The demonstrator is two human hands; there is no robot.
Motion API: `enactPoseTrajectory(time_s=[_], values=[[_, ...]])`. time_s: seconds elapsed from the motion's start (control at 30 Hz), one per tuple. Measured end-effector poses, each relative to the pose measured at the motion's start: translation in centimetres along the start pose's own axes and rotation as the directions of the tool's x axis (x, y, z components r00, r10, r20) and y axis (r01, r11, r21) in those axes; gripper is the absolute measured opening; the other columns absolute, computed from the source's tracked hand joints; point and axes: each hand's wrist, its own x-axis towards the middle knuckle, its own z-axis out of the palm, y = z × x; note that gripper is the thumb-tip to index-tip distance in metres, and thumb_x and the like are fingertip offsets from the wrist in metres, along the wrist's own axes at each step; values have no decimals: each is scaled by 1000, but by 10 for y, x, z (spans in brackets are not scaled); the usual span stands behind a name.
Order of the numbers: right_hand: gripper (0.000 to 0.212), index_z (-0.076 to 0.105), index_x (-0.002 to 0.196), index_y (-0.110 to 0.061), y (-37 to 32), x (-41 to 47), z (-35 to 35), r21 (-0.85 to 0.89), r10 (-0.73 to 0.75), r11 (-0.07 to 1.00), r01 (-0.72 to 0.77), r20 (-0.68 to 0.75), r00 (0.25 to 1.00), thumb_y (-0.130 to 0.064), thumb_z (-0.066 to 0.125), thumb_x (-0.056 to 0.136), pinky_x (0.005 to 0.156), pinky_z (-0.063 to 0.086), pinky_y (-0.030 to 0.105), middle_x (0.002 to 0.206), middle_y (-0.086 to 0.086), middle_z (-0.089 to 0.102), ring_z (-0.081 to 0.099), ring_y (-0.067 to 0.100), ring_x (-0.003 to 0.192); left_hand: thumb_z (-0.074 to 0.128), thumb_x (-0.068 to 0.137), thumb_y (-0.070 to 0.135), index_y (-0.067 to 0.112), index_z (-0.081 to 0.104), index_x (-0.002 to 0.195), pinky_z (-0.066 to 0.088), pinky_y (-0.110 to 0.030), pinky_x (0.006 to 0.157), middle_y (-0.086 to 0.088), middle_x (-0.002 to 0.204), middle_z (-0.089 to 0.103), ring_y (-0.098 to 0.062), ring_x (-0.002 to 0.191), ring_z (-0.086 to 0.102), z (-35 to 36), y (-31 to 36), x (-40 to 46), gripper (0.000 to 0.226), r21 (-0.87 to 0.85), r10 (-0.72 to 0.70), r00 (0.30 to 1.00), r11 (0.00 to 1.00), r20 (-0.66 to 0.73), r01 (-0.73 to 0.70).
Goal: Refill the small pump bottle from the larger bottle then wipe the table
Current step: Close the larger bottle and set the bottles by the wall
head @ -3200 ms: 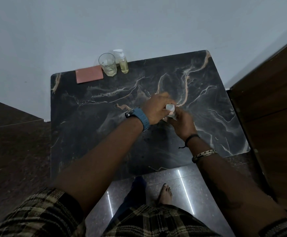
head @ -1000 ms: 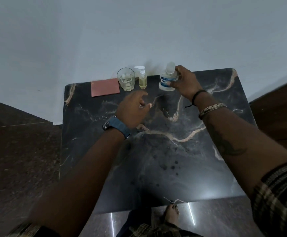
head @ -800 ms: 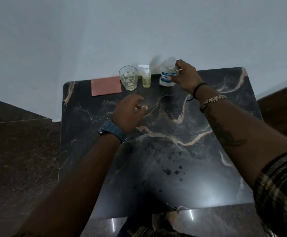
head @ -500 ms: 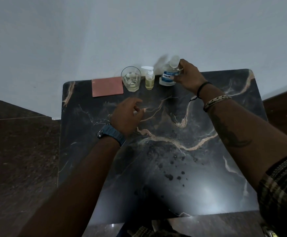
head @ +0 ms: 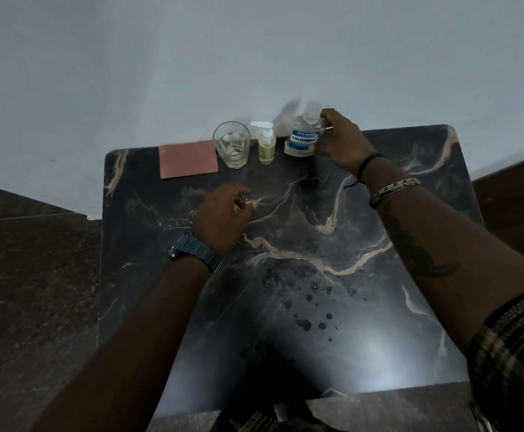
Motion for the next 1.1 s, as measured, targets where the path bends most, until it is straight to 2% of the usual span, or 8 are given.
enactPoseTrajectory(time_s=[0.13, 0.3, 0.4, 0.47, 0.6, 0.77, 0.93, 1.1], values=[[70, 50, 149, -10, -3, -17, -4, 16, 55, 998, -54, -43, 998, 0, 82, 87, 87, 59, 23, 131, 7, 63, 69, 17, 107, 75, 99, 35, 15, 72, 127, 43, -28, 75, 0, 104, 71, -12, 87, 59, -3, 3, -2, 35, -5, 3, 1000, 1000, -5, -3], [72, 48, 153, -13, -13, -59, -12, 3, 128, 992, -130, -167, 978, -17, 83, 90, 109, 54, 41, 146, 9, 58, 61, 22, 128, 76, 97, 31, 15, 72, 127, 39, -21, 69, 1, 103, 71, -2, 75, 54, -11, 4, -7, 34, -43, 0, 999, 999, -46, -2], [64, 51, 150, -12, -26, -93, -2, 3, 113, 993, -116, -264, 958, -23, 80, 94, 108, 54, 41, 145, 7, 58, 61, 21, 126, 75, 96, 32, 18, 71, 127, 39, -15, 67, 5, 102, 70, 7, 75, 54, -17, 3, -12, 34, -66, -12, 998, 998, -65, 8], [60, 52, 149, -12, -37, -114, 13, -25, 61, 997, -71, -267, 962, -22, 78, 96, 107, 53, 39, 144, 8, 57, 60, 21, 126, 74, 97, 34, 20, 70, 127, 42, -18, 67, 7, 102, 68, 4, 77, 56, -23, 0, -17, 34, -70, -24, 997, 997, -67, 19], [58, 53, 148, -12, -60, -134, 47, -60, -22, 998, 12, -179, 984, -18, 77, 96, 109, 50, 36, 143, 8, 55, 57, 22, 129, 73, 97, 34, 21, 70, 128, 54, -33, 77, 9, 103, 67, -9, 84, 64, -31, -9, -25, 33, -77, -48, 996, 996, -76, 42], [55, 56, 147, -11, -89, -124, 81, -80, -103, 992, 97, -79, 992, -15, 76, 96, 114, 47, 38, 144, 9, 55, 56, 23, 132, 72, 97, 35, 19, 71, 125, 56, -33, 78, 5, 105, 69, -13, 85, 65, -42, -33, -25, 32, -50, -88, 987, 995, -135, 82], [48, 57, 143, -8, -116, -99, 112, -134, -185, 974, 181, -13, 983, -14, 73, 97, 109, 48, 39, 144, 11, 54, 56, 26, 130, 73, 96, 24, 11, 70, 122, 55, -34, 80, -5, 107, 70, -17, 87, 64, -53, -66, 5, 29, 0, -150, 974, 988, -172, 153], [41, 61, 135, -6, -128, -81, 133, -152, -255, 956, 252, -2, 967, -11, 72, 96, 103, 50, 37, 138, 11, 56, 57, 26, 124, 71, 89, 7, 1, 67, 128, 47, -44, 105, -21, 130, 63, -38, 120, 60, -53, -100, 57, 39, 175, -155, 985, 970, -82, 167]])
